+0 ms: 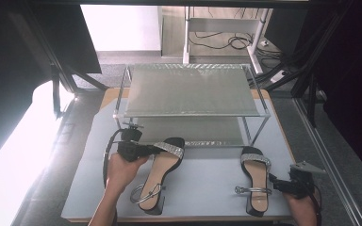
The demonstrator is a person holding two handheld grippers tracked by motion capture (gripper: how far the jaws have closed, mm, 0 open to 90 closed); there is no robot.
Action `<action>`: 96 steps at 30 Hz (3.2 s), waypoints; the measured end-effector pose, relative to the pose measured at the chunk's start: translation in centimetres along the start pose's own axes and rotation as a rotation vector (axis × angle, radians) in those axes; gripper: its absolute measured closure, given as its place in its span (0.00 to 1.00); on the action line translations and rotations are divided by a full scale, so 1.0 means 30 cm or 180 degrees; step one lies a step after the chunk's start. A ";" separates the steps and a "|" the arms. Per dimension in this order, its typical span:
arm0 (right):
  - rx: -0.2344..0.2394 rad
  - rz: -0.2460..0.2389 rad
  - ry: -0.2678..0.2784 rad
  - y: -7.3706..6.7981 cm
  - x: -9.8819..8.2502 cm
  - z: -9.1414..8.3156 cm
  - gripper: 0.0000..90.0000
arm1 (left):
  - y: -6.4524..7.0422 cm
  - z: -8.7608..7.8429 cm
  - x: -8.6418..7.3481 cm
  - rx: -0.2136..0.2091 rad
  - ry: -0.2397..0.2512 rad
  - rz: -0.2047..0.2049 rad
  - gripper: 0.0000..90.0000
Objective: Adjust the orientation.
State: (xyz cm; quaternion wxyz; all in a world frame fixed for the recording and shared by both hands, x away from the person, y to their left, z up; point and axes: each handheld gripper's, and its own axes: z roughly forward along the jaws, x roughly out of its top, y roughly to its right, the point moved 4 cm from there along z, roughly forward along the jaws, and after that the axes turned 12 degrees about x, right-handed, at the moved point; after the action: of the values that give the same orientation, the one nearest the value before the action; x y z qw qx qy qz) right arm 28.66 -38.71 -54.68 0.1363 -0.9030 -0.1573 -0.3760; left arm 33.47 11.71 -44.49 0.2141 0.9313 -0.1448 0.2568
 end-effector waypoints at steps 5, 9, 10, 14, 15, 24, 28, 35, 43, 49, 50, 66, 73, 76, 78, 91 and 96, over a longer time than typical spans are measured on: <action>0.0000 0.0000 0.0000 0.000 0.000 0.000 0.11 | -0.002 -0.046 0.022 -0.0185 0.0018 -0.0127 0.84; 0.0000 0.0001 0.0000 0.000 0.000 0.000 0.11 | 0.003 -0.083 0.038 -0.0268 0.0015 -0.0187 0.84; 0.0000 0.0001 0.0000 0.000 0.000 0.000 0.11 | 0.005 -0.095 0.044 -0.0294 0.0020 -0.0208 0.84; 0.0000 0.0003 -0.0001 0.000 0.000 0.000 0.11 | 0.015 -0.145 0.067 -0.0347 0.0045 -0.0244 0.85; 0.0001 0.0002 -0.0001 0.000 0.000 0.000 0.11 | 0.019 -0.157 0.073 -0.0342 0.0049 -0.0246 0.85; 0.0003 0.0006 -0.0003 0.000 0.000 0.000 0.11 | 0.074 -0.233 0.134 -0.0245 0.0099 -0.0114 0.85; 0.0003 0.0007 -0.0003 0.000 0.000 0.000 0.11 | 0.091 -0.253 0.169 -0.0202 0.0115 -0.0067 0.85; 0.0004 0.0014 0.0000 -0.001 0.000 0.000 0.11 | 0.107 -0.282 0.252 -0.0122 0.0139 -0.0070 0.85; 0.0012 0.0012 -0.0012 0.000 0.000 -0.001 0.11 | 0.111 -0.283 0.353 -0.0054 0.0182 -0.0155 0.85; 0.0012 0.0013 -0.0012 0.000 0.000 -0.001 0.11 | 0.097 -0.260 0.427 -0.0042 0.0228 -0.0267 0.85; 0.0010 0.0008 -0.0010 0.000 0.000 -0.001 0.11 | 0.093 -0.254 0.438 -0.0043 0.0245 -0.0290 0.85; 0.0012 0.0011 -0.0012 0.000 0.000 -0.001 0.11 | 0.011 -0.142 0.586 -0.0112 0.0378 -0.0700 0.85; 0.0007 0.0007 0.0007 0.000 0.000 0.000 0.11 | -0.017 -0.120 0.652 0.0014 0.0435 -0.0810 0.85; 0.0008 0.0005 0.0006 0.000 0.000 0.000 0.11 | -0.032 -0.108 0.677 0.0084 0.0448 -0.0855 0.85; 0.0009 0.0005 0.0005 0.000 0.000 0.000 0.11 | -0.046 -0.096 0.690 0.0126 0.0449 -0.0895 0.85; 0.0010 0.0009 0.0007 0.000 -0.001 0.000 0.11 | -0.137 -0.008 0.773 0.0252 0.0540 -0.1167 0.85; 0.0011 0.0012 0.0007 0.000 -0.001 0.000 0.11 | -0.154 0.020 0.808 0.0353 0.0561 -0.1158 0.85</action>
State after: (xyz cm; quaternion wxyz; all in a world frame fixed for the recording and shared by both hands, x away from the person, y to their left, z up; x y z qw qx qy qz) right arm 28.64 -38.71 -54.68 0.1388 -0.9026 -0.1560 -0.3765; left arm 55.50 11.57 -33.35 0.2171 0.9264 0.0593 0.3020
